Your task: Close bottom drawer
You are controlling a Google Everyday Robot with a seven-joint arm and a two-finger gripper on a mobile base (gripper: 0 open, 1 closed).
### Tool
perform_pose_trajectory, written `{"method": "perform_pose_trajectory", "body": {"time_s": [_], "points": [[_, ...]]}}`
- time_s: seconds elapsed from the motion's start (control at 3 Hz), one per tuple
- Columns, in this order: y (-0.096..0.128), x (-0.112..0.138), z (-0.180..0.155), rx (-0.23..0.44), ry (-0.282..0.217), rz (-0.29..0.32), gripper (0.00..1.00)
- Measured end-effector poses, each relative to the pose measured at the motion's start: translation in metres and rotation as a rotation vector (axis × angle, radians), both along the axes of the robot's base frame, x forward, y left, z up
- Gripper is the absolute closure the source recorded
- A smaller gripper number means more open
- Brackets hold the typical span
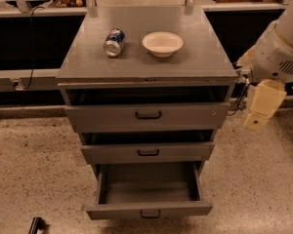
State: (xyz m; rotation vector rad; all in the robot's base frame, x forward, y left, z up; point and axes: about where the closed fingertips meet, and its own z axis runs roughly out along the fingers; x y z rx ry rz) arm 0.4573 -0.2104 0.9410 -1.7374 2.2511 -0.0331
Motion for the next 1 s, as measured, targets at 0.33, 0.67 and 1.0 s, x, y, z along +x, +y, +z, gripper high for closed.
{"method": "perform_pose_trajectory", "body": {"time_s": [0.33,0.67,1.0], "points": [[0.016,0.017,-0.066,0.064,0.045,0.041,0.00],[0.021,0.034,-0.069,0.081,-0.013,0.032,0.00],[0.024,0.034,-0.082,0.117,0.035,0.071,0.00]]}}
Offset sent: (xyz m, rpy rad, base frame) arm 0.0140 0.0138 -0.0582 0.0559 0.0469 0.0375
